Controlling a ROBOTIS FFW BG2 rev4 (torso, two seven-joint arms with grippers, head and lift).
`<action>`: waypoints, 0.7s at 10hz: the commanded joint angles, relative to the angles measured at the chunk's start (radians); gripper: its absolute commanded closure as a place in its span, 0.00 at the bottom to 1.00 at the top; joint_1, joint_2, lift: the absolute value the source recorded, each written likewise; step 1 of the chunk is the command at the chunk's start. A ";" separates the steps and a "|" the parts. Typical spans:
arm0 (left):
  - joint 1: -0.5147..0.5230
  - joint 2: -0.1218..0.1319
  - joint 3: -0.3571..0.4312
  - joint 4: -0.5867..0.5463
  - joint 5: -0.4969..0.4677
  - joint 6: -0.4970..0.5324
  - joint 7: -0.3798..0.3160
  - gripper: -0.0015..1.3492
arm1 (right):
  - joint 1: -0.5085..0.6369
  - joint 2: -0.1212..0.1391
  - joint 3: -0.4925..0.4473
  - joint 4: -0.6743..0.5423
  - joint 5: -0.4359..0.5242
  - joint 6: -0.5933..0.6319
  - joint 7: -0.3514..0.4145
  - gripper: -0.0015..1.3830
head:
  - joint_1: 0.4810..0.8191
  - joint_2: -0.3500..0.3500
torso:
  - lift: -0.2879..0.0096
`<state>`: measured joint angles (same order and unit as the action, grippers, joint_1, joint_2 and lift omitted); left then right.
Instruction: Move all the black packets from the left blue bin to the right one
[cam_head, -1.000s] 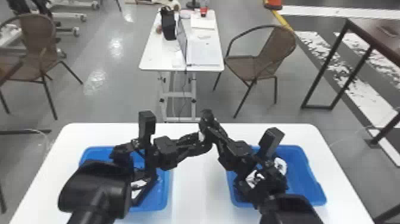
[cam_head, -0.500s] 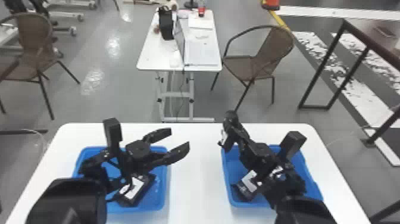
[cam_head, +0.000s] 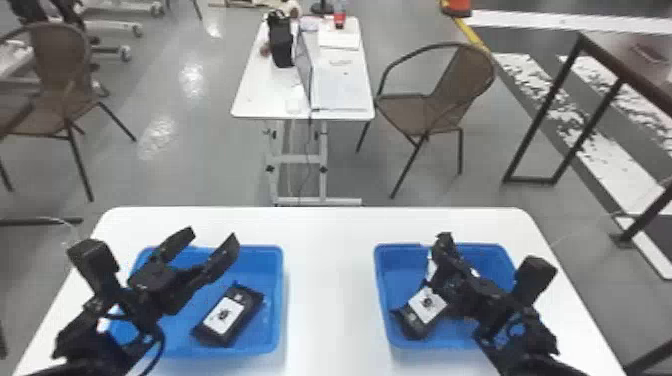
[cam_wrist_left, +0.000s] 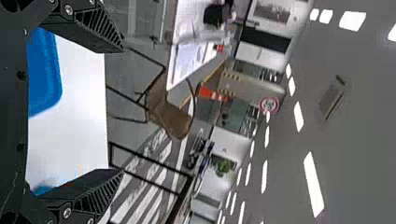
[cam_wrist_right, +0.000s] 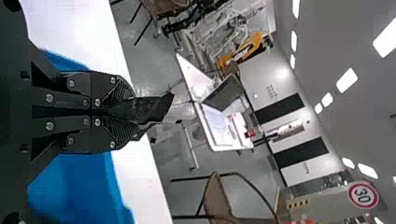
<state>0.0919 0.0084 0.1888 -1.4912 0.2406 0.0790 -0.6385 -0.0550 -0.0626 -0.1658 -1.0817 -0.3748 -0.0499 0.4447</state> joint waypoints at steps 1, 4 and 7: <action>0.037 -0.011 0.011 -0.034 0.017 0.002 0.053 0.09 | -0.042 -0.019 -0.038 0.103 0.008 -0.001 0.000 0.88 | 0.63 0.41 | 0.97; 0.065 -0.011 -0.016 -0.096 0.082 0.079 0.166 0.09 | -0.063 -0.048 -0.055 0.181 0.007 -0.001 -0.037 0.27 | 0.63 0.38 | 0.97; 0.065 -0.011 -0.016 -0.141 0.095 0.243 0.238 0.09 | 0.035 -0.014 -0.057 0.028 -0.032 -0.031 -0.043 0.09 | 0.63 0.35 | 0.97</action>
<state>0.1586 0.0001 0.1710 -1.6257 0.3286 0.2766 -0.4015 -0.0418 -0.0850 -0.2229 -1.0170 -0.4037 -0.0748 0.4019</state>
